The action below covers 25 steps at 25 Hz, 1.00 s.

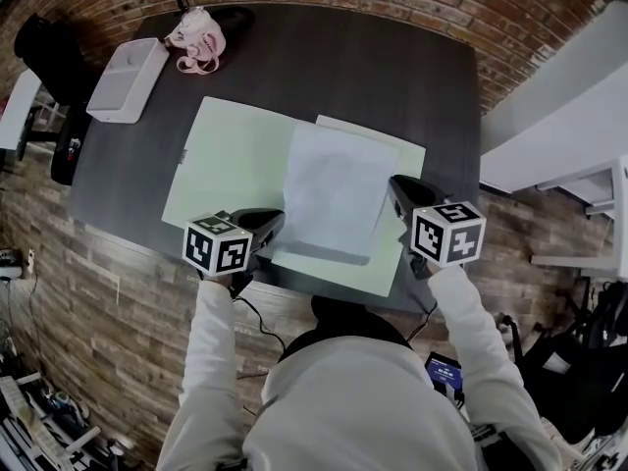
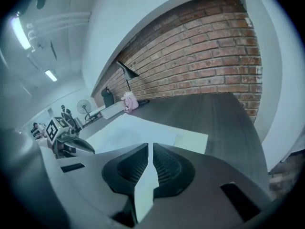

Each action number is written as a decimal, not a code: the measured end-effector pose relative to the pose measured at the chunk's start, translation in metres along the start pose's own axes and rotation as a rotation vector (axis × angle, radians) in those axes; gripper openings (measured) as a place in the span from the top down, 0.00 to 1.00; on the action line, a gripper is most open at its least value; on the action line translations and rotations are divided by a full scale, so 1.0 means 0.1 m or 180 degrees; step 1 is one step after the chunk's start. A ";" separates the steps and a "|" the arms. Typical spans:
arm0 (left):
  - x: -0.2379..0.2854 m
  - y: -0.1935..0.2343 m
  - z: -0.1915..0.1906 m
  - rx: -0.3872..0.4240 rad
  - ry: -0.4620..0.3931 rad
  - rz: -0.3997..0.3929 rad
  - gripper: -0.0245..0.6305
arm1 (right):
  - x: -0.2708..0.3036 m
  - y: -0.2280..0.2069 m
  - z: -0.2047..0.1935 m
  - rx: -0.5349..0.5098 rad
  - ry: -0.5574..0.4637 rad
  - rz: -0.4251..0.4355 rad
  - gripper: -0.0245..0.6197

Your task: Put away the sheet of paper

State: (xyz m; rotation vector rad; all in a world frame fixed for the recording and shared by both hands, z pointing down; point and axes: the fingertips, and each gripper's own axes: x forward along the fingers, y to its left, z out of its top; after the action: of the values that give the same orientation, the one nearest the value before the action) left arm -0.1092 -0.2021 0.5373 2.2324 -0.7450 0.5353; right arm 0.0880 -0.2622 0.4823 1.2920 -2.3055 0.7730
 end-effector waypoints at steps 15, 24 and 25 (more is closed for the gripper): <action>0.08 -0.01 -0.04 -0.0019 0.0008 0.0183 0.94 | 0.83 0.60 0.47 -0.0366 -0.0100 0.0086 0.82; 0.11 0.03 -0.03 0.0048 0.0163 0.0178 0.94 | 1.27 0.53 0.16 -0.0310 0.0260 -0.0163 0.74; 0.12 0.05 -0.03 0.0053 0.0182 0.0186 0.94 | 1.29 0.50 0.13 -0.0284 0.0300 -0.0187 0.74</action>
State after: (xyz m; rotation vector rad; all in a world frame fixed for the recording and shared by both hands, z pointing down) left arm -0.1038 -0.2067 0.5487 2.2068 -0.7806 0.6333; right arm -0.0206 -0.3331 0.5326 1.2511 -2.1923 0.6885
